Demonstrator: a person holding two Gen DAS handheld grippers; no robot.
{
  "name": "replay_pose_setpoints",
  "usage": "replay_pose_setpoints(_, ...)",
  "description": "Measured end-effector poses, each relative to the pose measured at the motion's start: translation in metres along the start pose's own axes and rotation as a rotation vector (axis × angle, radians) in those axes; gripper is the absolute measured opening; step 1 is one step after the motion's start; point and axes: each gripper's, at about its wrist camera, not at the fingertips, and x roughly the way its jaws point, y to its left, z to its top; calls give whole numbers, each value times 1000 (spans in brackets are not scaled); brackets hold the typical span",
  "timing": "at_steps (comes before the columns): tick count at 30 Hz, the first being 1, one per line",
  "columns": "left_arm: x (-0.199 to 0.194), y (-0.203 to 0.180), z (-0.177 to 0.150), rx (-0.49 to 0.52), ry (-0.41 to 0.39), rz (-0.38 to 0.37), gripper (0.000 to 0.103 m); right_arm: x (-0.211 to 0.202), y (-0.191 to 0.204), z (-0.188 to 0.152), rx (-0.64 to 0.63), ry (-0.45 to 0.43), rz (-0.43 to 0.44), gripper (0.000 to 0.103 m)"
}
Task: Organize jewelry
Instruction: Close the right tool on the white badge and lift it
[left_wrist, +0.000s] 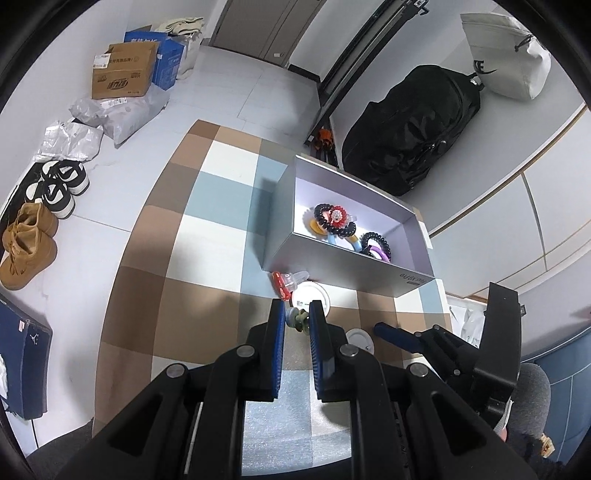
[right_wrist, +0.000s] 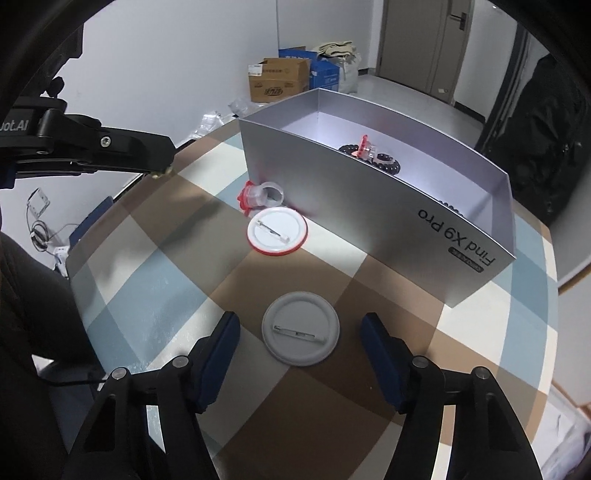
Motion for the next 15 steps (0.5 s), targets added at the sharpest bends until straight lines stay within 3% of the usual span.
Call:
replay_pose_setpoints(8,-2,-1,-1,12,-2,-4,9,1,-8,3,27,-3,-11,42)
replay_pose_setpoints(15,-2,-3,-1,17,-8,3,9,0,-5,5,22,-4,-14,42)
